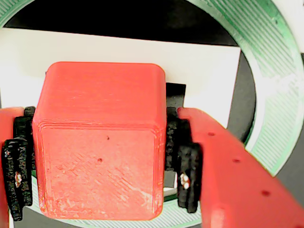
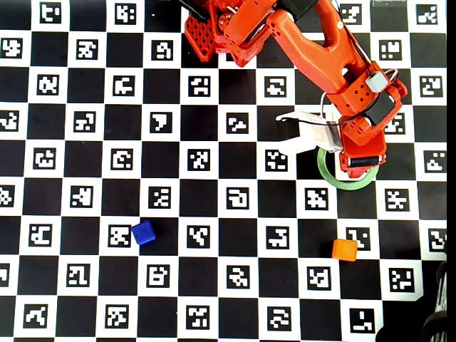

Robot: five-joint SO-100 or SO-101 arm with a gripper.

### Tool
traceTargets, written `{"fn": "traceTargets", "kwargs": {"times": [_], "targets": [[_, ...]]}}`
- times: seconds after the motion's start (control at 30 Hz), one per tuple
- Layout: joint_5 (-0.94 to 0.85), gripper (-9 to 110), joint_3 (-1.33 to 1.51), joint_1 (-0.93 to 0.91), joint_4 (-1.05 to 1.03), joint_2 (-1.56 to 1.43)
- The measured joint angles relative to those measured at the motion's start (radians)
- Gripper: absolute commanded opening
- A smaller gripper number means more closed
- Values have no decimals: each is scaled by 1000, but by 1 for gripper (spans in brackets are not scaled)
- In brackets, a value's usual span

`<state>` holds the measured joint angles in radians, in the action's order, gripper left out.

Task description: Grab the red cube then put it in the green circle then put the blue cube on top and finally the orange cube on top

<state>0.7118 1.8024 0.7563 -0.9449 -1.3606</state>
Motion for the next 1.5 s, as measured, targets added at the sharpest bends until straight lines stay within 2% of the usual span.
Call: {"fn": "traceTargets", "kwargs": {"times": [0.6, 1.5], "targets": [[-6, 27, 55, 40, 18, -18], [5, 29, 55, 26, 17, -18]]}}
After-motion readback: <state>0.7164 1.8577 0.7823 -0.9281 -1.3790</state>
